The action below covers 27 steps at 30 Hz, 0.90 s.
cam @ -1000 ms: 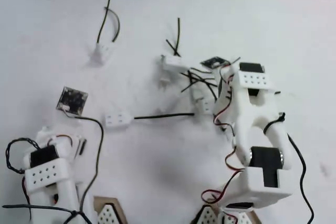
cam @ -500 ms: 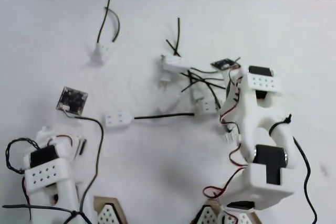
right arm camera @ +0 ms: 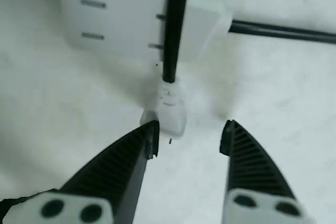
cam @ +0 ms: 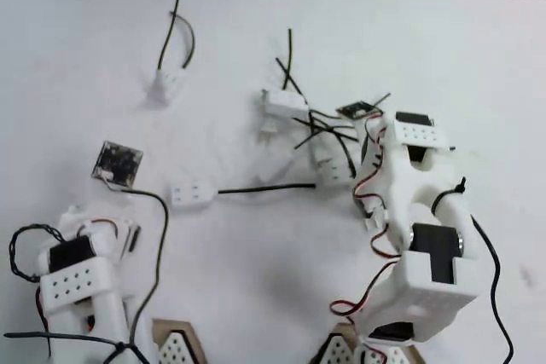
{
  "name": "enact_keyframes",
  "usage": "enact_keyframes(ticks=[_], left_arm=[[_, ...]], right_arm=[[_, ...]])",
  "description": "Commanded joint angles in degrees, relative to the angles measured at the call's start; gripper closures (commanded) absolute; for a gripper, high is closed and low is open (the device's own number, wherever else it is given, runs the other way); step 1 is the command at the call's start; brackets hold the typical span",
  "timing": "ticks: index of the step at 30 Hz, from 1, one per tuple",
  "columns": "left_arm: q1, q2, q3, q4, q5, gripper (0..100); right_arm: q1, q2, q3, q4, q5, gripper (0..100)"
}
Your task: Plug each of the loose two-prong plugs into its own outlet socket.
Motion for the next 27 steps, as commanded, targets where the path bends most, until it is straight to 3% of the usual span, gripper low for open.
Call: enact_keyframes(ticks=[1, 11, 16, 20, 27], left_arm=[[-0.13, -1.01, -0.18, -0.97, 0.18, 79], [-0.13, -1.01, -0.18, -0.97, 0.18, 79], [-0.13, -1.01, -0.18, -0.97, 0.18, 79], [-0.13, -1.01, -0.18, -0.97, 0.18, 79], [-0.13, -1.01, -0.18, -0.97, 0.09, 79]], right_arm=[[-3.3, 1.27, -0.09, -1.8, -0.26, 86.7], [-7.78, 1.27, 0.44, -1.36, -3.87, 88.2], [-7.34, 0.75, 0.26, -1.36, -3.43, 97.4], [-7.43, -0.04, 0.26, 1.71, -2.64, 98.1], [-6.37, -17.89, 0.26, 9.27, -0.26, 98.1]])
